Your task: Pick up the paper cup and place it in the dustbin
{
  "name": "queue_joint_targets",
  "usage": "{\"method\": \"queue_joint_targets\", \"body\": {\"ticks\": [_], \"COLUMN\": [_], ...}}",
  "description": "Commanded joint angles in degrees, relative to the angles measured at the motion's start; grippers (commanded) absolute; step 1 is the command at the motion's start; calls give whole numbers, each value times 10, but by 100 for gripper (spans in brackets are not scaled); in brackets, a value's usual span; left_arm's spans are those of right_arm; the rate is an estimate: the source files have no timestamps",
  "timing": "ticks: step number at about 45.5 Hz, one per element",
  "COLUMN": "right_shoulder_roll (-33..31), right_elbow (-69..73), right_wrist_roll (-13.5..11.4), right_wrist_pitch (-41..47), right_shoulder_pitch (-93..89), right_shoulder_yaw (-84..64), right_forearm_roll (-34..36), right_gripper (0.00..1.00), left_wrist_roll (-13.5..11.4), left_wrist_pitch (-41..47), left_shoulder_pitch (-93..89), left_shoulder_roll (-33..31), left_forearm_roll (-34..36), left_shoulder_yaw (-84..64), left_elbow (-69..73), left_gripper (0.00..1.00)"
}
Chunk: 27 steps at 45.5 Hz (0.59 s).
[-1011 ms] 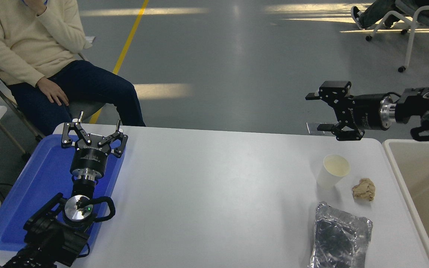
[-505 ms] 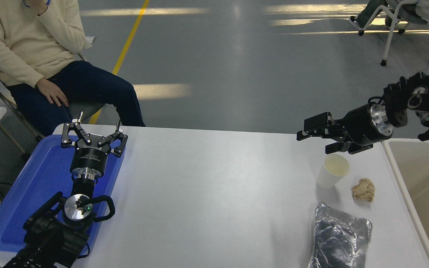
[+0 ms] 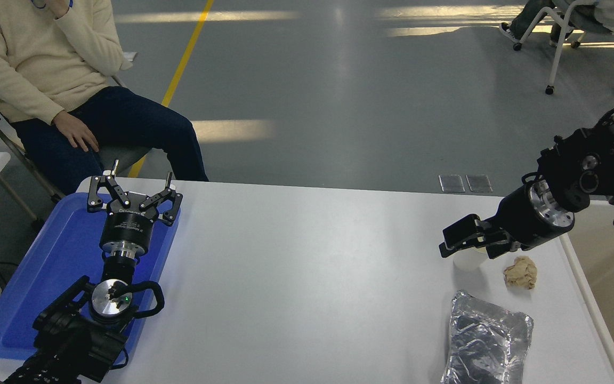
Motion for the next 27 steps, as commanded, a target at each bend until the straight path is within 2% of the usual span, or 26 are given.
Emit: {"method": "queue_joint_targets", "body": {"ticks": [1, 18, 27], "right_shoulder_roll": [5, -10, -17], "right_elbow": [17, 66, 85], "right_wrist_roll": [0, 0, 0], "right_wrist_pitch": [-8, -8, -1], "right_shoulder_pitch": [11, 65, 113], "right_shoulder_yaw": [-46, -92, -107], "right_forearm_roll": [-9, 0, 35], "right_gripper": [100, 100, 100], "left_wrist_roll": [1, 1, 1], "left_wrist_pitch": [0, 0, 0], "left_shoulder_pitch": [0, 0, 0], "left_shoulder_roll": [0, 0, 0], "left_forearm_roll": [1, 1, 1], "left_shoulder_yaw": [0, 0, 1], "left_elbow": [-1, -1, -1], "left_gripper": [100, 100, 100]}}
